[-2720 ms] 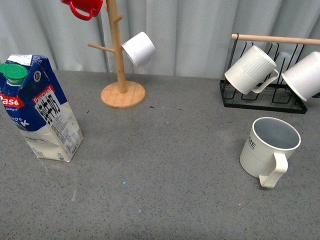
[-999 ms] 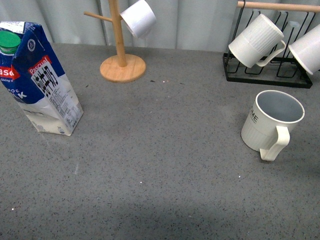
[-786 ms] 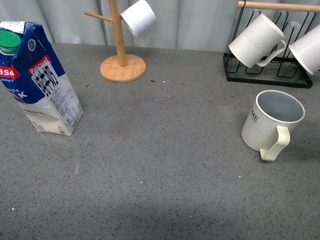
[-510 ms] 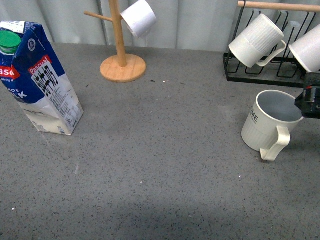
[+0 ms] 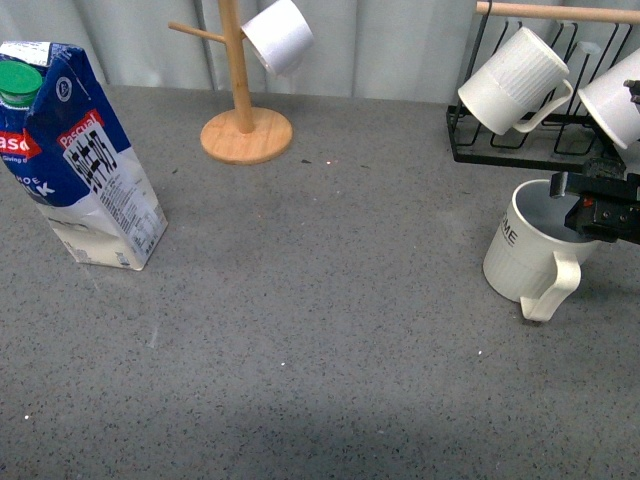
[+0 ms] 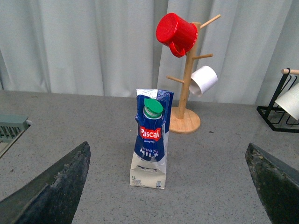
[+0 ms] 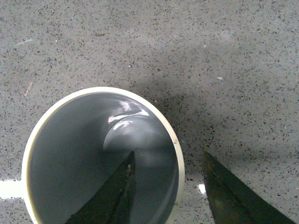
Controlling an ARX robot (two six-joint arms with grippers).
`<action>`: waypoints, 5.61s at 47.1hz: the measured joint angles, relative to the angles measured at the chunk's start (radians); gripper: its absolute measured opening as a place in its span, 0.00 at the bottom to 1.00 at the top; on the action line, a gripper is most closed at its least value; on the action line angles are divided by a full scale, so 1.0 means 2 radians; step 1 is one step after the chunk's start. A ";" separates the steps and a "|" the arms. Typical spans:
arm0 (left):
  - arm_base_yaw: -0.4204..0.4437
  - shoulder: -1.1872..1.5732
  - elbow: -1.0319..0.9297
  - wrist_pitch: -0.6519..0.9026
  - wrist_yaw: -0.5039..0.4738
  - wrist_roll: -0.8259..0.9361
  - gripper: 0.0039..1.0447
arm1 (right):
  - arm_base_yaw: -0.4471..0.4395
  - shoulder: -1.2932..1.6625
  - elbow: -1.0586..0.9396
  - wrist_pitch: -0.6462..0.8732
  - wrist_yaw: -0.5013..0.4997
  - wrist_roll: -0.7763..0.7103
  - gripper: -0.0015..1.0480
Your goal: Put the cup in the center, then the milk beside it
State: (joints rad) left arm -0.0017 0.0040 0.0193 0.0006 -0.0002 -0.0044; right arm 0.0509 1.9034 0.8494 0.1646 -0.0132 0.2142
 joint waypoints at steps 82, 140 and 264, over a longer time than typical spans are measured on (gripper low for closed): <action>0.000 0.000 0.000 0.000 0.000 0.000 0.94 | 0.166 0.074 0.146 -0.061 -0.036 0.056 0.24; 0.000 0.000 0.000 0.000 0.000 0.000 0.94 | 0.035 -0.330 -0.352 0.458 0.067 -0.107 0.01; 0.000 0.000 0.000 0.000 0.000 0.000 0.94 | -0.024 -0.949 -0.422 -0.081 0.006 -0.107 0.91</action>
State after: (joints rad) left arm -0.0017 0.0036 0.0193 0.0006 0.0002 -0.0044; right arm 0.0025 0.0051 0.0055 0.0017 -0.0013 0.0002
